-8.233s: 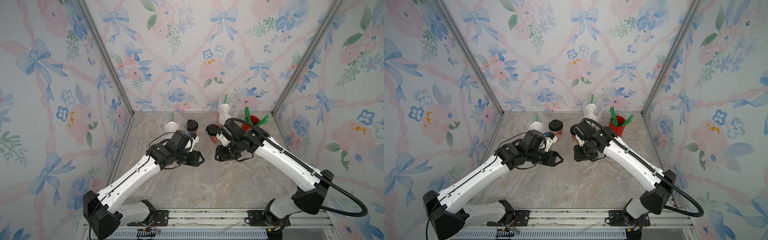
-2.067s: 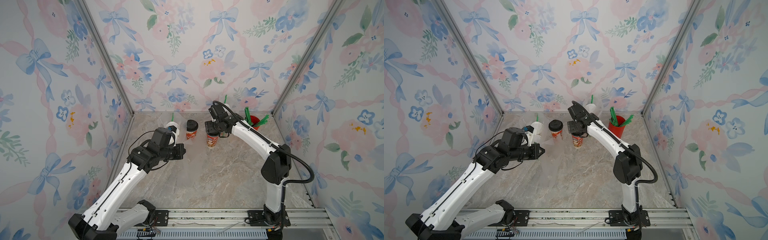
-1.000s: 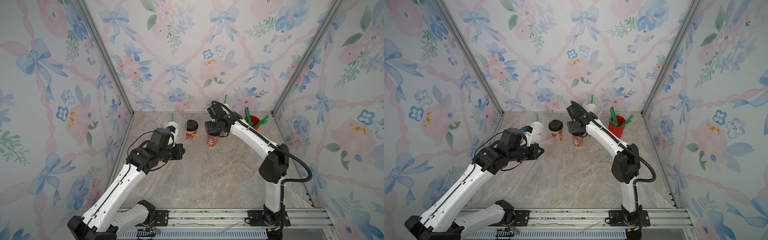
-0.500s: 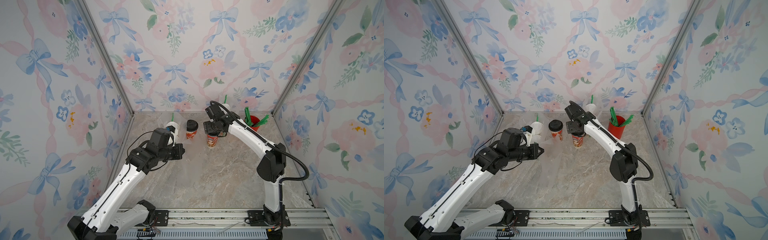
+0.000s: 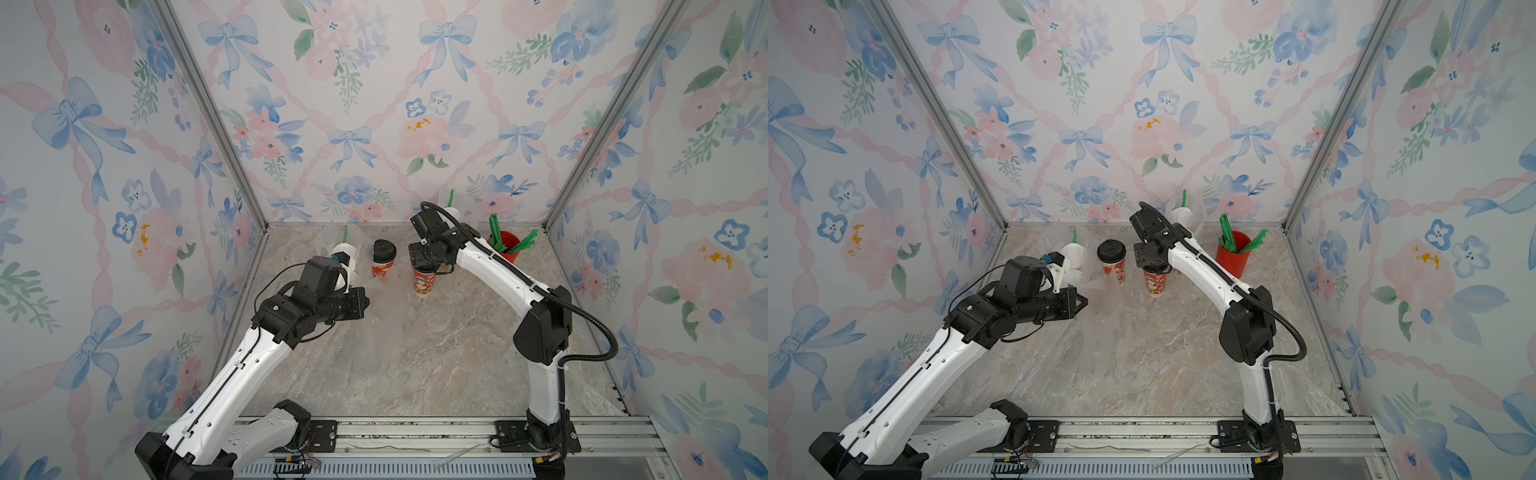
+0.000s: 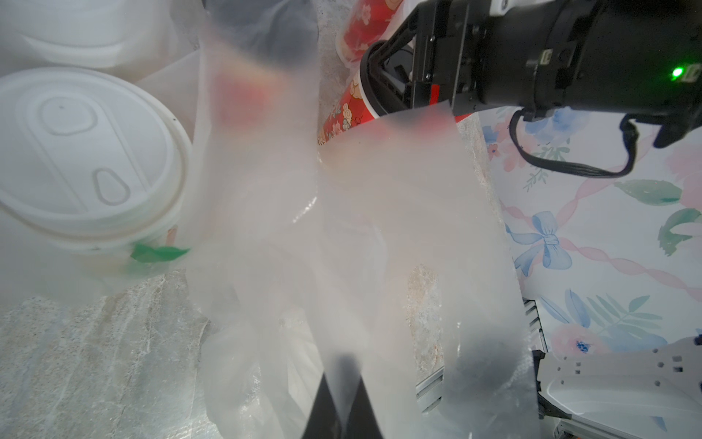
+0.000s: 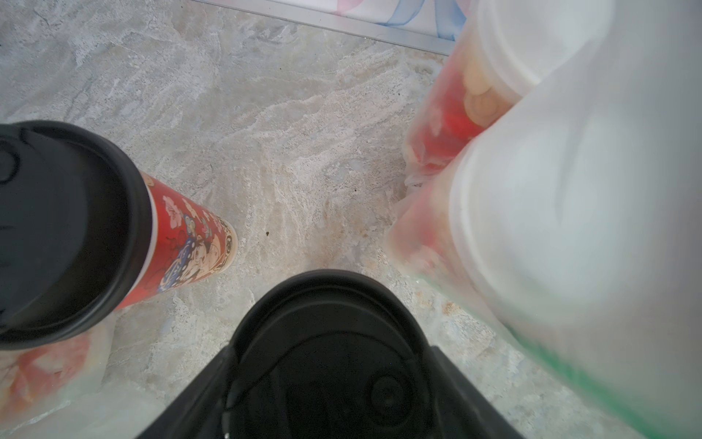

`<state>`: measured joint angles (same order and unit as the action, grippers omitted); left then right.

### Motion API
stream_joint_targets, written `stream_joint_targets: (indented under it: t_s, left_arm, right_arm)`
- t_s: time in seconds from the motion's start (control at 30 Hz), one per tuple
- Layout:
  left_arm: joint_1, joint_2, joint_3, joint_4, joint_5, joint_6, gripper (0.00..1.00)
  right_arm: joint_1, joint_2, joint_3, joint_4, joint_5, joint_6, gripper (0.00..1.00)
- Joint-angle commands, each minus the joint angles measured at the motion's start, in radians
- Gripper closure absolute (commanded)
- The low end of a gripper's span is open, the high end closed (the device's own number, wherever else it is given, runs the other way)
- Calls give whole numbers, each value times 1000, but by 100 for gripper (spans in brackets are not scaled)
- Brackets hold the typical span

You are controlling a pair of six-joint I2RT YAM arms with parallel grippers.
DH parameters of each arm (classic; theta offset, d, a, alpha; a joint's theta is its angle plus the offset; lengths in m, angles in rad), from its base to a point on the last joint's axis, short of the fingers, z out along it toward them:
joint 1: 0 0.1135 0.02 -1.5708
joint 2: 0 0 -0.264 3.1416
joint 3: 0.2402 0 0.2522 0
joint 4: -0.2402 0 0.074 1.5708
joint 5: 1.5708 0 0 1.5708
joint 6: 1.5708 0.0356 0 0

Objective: Pack milk tea into plastic carrier bags
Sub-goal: Pick up the milk tea cup at the center of the board.

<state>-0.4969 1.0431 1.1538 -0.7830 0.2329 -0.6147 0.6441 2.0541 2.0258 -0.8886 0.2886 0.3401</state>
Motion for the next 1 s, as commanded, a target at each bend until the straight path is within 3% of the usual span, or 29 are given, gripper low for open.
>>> stream_joint_targets:
  t_s: [0.0,0.4,0.97]
  left_arm:
    - [6,-17,-12,5,5,-11,100]
    - [8,-18,-15,5,2,-13,100]
    - [12,-33,-26,8,-8,-24,100]
  right_arm:
    - [3,28,33,-74,-14,14,21]
    - [9,30,52,-104,-19,28,19]
    - [12,-2,60,-99,-16,17,32]
